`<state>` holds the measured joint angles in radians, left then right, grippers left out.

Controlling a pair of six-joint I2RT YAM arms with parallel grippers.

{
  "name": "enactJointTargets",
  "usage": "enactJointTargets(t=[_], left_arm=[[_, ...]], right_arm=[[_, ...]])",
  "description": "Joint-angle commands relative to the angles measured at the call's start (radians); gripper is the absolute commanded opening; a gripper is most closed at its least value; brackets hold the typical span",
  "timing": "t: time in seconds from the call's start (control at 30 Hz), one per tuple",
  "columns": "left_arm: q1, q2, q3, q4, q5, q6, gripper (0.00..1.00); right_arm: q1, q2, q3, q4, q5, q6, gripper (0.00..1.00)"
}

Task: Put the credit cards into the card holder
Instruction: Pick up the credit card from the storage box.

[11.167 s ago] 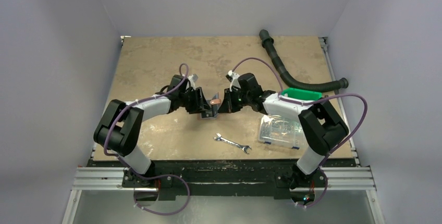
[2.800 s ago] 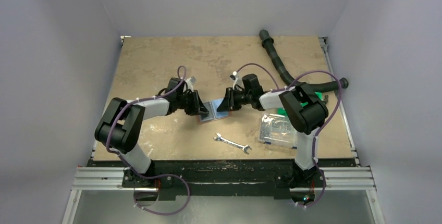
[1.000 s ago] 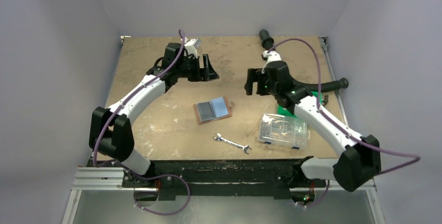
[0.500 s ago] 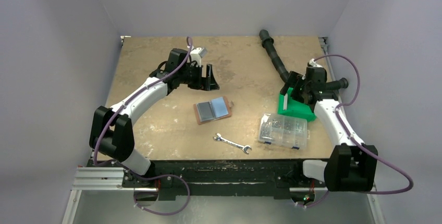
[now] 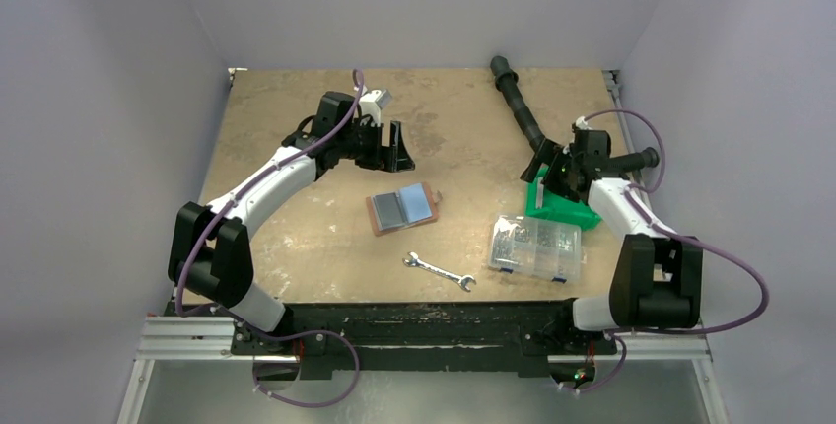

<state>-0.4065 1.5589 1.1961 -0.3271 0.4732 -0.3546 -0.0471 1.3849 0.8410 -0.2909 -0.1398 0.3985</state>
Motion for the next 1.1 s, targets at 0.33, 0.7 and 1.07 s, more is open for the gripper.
enactJointTargets(t=[0.33, 0.7, 1.07], left_arm=[[-0.003, -0.025, -0.007, 0.025, 0.024, 0.021, 0.81], [-0.003, -0.025, -0.007, 0.025, 0.027, 0.022, 0.82], [-0.003, -0.026, -0.007, 0.024, 0.028, 0.022, 0.82]], right_arm=[[-0.007, 0.077, 0.02, 0.038, -0.098, -0.041, 0.87], [-0.007, 0.05, 0.015, 0.034, -0.135, -0.039, 0.78], [-0.007, 0.025, 0.017, 0.026, -0.129, -0.039, 0.67]])
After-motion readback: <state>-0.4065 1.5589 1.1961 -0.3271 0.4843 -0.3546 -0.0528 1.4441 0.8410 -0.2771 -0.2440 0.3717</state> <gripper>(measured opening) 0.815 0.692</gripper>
